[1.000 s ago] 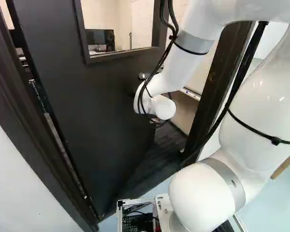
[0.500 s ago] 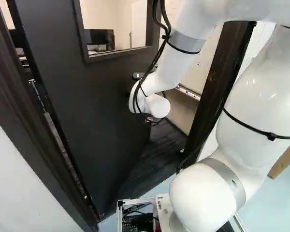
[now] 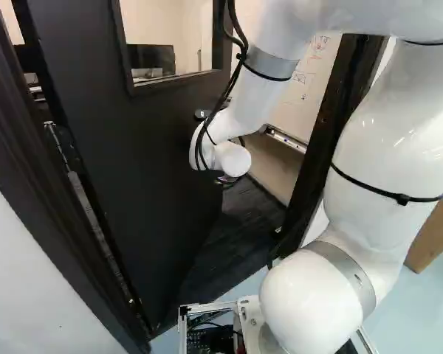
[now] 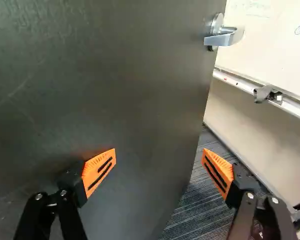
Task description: Open the door and move inside
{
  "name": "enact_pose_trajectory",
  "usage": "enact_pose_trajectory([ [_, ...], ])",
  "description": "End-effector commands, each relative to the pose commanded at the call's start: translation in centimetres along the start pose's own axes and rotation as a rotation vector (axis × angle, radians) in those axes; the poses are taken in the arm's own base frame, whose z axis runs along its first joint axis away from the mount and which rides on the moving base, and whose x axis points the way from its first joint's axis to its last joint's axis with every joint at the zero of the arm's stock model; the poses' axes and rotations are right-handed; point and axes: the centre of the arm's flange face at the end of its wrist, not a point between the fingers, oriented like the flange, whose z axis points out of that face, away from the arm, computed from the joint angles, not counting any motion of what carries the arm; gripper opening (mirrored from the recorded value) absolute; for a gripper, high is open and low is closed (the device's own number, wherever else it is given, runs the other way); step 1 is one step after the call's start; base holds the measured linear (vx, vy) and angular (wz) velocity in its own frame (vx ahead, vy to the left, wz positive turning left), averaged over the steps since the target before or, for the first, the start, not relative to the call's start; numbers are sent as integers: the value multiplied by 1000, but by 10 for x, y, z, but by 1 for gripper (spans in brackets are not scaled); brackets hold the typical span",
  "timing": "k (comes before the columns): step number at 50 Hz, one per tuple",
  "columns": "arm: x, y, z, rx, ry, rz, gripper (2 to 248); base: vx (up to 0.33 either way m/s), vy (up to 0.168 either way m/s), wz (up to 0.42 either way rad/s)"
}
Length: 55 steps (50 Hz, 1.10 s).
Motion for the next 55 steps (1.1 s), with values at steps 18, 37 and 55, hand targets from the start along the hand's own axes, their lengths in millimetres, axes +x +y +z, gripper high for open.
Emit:
enact_pose_trajectory([
  [18,3,-15,17,23,1,-6,247,0,0,0],
  [37,6,-32,34,59,5,-23,247,0,0,0],
  [55,9,-49,50,112,13,-56,247,0,0,0],
])
